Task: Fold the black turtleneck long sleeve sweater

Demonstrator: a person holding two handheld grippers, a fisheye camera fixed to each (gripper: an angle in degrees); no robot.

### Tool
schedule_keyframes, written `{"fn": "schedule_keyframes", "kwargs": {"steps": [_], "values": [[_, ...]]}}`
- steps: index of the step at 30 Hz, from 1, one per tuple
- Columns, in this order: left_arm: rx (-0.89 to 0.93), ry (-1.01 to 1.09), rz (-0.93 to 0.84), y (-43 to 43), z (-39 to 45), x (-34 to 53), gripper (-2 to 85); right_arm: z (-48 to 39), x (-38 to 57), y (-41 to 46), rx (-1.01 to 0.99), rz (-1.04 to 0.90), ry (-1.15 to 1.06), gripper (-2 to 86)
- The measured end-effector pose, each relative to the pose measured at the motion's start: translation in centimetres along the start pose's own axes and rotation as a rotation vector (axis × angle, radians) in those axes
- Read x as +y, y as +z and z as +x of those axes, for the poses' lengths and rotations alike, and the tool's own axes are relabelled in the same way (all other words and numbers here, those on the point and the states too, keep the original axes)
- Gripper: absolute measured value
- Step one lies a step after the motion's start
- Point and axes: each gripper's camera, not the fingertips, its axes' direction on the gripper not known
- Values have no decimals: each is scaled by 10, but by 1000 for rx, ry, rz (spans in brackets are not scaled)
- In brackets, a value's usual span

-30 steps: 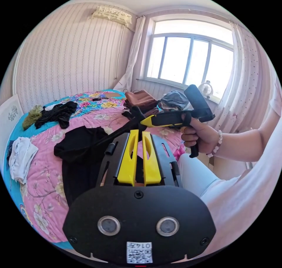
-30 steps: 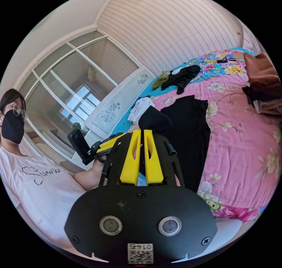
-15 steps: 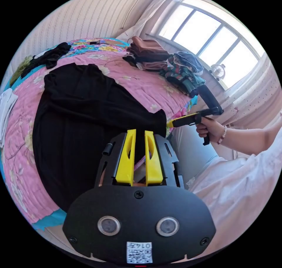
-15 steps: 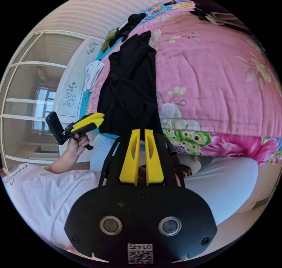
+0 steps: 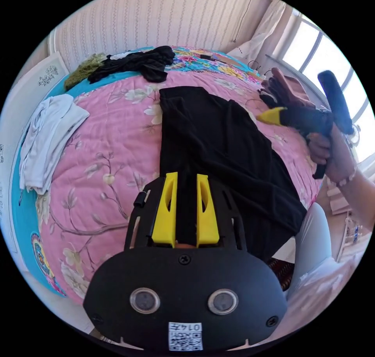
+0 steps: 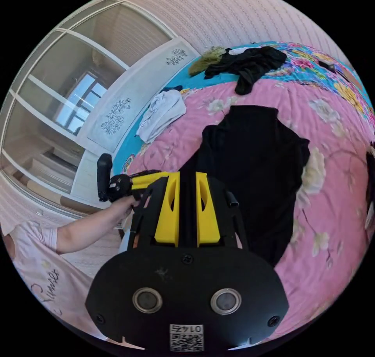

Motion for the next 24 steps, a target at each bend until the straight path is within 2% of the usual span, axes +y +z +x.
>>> {"fn": "schedule_keyframes", "kwargs": {"steps": [4,8,10,12,16,20,24], "values": [[44,-10,-64,22,-20,-20,77,38,-94,46,134,-141,105,94],[63,17,-36,24,-35,-26,47,91,-142,52,35,-77,346,99],[85,10,-13,22,-44,-26,23,109,-156,61,-16,-162,385,72],[125,-19,16,17,-56,-25,5,115,-170,66,-10,-242,341,37],[206,-101,123,-6,-91,-17,-8,106,-203,48,-68,-192,160,15],[335,-282,186,-26,-137,-6,-10,91,-240,45,-148,-175,-15,11],[265,-344,194,-31,-167,0,-9,74,-266,70,-65,-252,-107,14]]}}
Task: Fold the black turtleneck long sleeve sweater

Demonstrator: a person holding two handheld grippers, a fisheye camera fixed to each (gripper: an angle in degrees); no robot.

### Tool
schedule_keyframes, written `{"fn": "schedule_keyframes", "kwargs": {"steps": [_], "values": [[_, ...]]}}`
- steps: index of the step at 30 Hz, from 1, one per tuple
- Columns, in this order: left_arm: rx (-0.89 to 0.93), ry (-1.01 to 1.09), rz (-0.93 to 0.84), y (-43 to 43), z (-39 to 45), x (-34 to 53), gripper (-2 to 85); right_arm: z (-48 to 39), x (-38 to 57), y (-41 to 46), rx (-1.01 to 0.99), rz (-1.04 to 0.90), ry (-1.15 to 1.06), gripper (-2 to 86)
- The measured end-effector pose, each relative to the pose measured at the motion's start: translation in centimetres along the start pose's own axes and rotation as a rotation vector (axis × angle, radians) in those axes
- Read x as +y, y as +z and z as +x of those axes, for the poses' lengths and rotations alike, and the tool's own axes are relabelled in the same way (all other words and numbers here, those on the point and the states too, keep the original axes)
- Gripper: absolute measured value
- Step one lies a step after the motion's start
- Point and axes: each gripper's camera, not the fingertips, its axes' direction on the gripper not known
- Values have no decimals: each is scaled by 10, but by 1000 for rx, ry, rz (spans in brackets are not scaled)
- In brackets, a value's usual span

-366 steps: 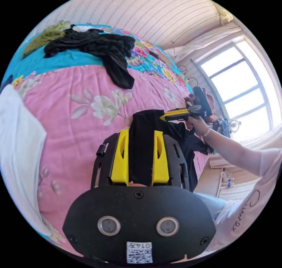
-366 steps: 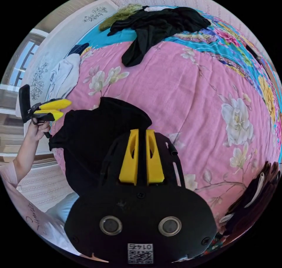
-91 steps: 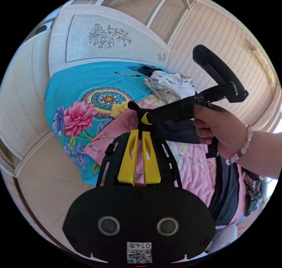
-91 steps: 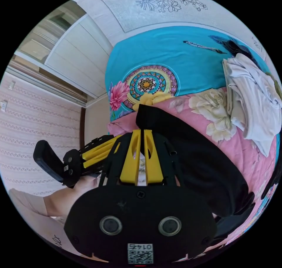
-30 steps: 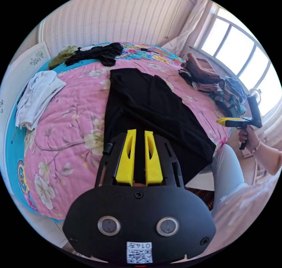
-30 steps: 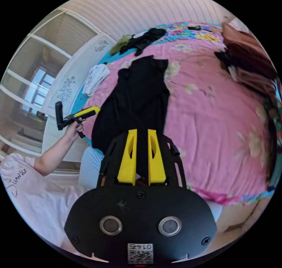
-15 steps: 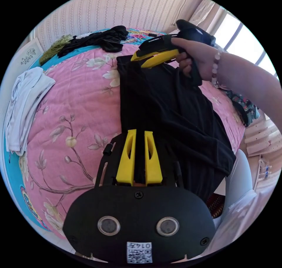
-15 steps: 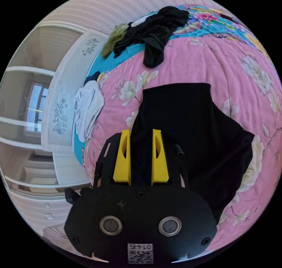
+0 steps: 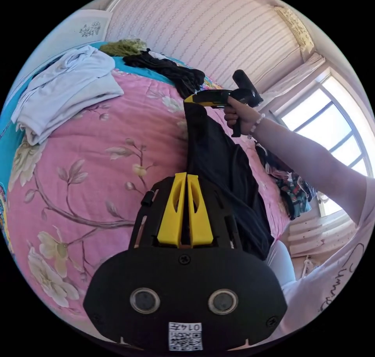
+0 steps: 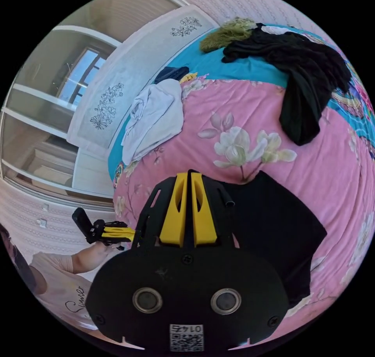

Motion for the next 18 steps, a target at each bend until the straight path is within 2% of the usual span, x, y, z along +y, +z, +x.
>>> {"fn": "schedule_keyframes", "kwargs": {"steps": [4,8,11,12,16,18], "values": [[-97,-29,-112,25,-27,-7,-7,6,-9,33,138,-88,35,42],[-16,-42,-16,13,-44,-8,25,15,21,-6,-51,165,43,97],[21,-78,91,-8,-64,-8,40,29,68,-63,-42,325,7,95],[26,-90,109,-11,-68,-9,41,34,81,-75,-23,352,13,95],[22,-69,129,-7,-79,-58,76,86,176,-135,331,475,250,113],[46,-72,118,6,-79,-87,108,114,205,-140,310,458,370,133]]}}
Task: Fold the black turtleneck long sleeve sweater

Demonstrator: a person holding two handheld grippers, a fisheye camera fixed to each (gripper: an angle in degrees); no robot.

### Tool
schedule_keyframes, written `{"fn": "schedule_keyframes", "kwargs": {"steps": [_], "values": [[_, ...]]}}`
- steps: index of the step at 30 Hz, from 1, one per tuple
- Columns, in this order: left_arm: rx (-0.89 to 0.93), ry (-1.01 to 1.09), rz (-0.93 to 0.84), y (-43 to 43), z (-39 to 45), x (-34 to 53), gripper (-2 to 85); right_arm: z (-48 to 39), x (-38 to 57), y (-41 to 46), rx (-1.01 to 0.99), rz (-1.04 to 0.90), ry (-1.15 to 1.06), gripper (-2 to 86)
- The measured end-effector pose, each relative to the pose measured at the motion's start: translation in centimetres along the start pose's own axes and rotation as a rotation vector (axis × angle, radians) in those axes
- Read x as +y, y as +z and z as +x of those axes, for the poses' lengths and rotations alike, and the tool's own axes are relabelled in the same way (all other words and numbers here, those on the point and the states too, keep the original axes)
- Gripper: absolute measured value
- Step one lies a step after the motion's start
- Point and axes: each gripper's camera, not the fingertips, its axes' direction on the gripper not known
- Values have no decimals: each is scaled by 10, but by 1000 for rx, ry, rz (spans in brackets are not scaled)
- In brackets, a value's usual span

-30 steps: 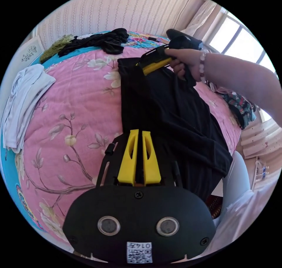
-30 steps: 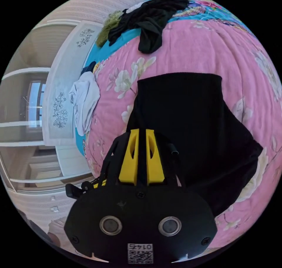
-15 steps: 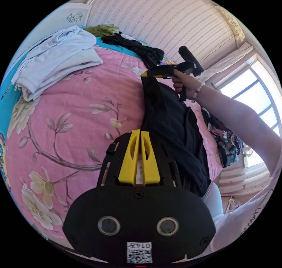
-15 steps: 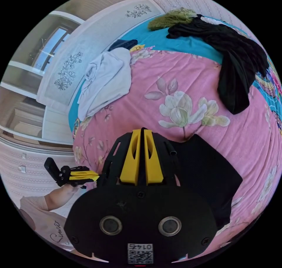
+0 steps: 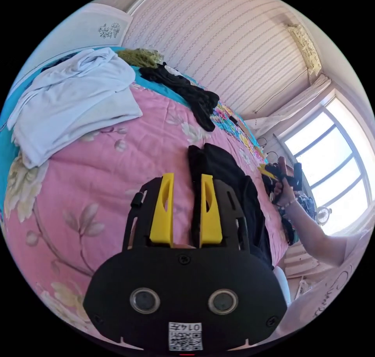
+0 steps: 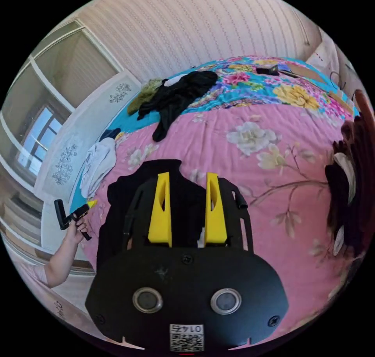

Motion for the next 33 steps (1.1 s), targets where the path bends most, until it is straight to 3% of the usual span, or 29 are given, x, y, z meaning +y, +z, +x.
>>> {"fn": "schedule_keyframes", "kwargs": {"steps": [3,6,9,11,17,22,27,33], "values": [[43,-21,-67,44,5,-41,134,38,17,21,-94,-108,150,138],[13,-58,-300,96,0,-67,133,59,35,34,-97,-95,304,109],[68,-94,-343,105,-6,-77,46,72,41,34,-200,-148,318,36],[132,-121,-281,94,-7,-84,16,75,42,15,-187,-82,251,20],[45,-25,-144,57,28,-108,-4,92,38,-21,-208,-3,242,7],[143,-21,-19,30,46,-116,-4,97,36,-59,-263,110,190,5],[75,124,-146,13,62,-74,0,93,79,-68,-233,18,54,6],[51,182,-272,-22,57,45,8,98,199,-75,-342,-53,31,6]]}}
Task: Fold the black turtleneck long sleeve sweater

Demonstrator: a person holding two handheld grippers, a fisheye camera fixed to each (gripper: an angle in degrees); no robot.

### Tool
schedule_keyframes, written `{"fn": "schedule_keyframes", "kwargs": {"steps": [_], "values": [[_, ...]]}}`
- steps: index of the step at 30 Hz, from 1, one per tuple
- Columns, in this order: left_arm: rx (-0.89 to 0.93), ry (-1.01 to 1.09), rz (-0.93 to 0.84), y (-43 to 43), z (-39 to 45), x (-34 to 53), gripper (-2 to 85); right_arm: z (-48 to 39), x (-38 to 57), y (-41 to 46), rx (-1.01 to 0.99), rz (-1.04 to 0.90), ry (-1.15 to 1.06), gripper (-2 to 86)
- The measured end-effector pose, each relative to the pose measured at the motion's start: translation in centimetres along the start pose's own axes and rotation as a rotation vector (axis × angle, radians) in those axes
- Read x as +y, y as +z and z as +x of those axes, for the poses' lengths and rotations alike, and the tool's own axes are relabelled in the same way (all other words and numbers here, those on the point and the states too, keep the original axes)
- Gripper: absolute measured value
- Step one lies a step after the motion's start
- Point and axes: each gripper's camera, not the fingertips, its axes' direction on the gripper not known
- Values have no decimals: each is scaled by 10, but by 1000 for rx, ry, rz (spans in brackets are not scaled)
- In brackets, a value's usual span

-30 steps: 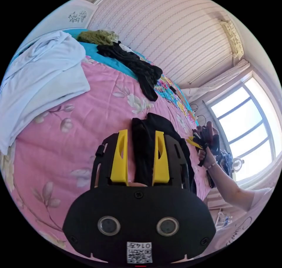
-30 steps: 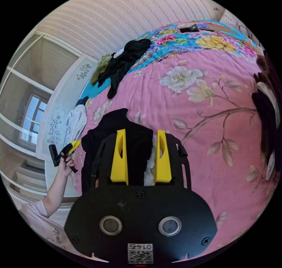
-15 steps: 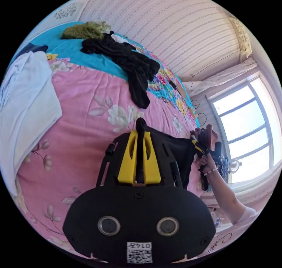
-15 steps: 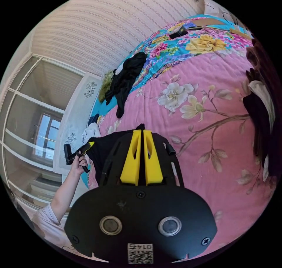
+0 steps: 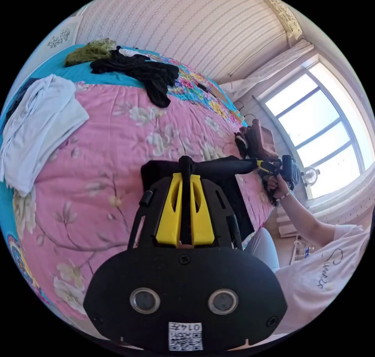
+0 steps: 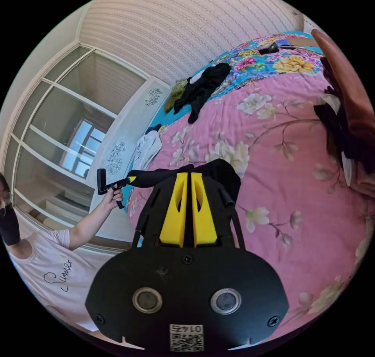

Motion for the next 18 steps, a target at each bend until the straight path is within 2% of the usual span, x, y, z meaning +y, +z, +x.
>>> {"fn": "schedule_keyframes", "kwargs": {"steps": [3,8,14,18], "values": [[14,-71,-44,9,2,67,13,7,68,9,29,-85,58,6],[103,-271,56,17,-2,148,22,16,154,12,77,-118,190,4],[30,-345,51,20,-11,179,39,12,186,9,234,-148,234,3],[-94,-325,57,6,-1,187,40,-4,190,6,245,-143,130,16]]}}
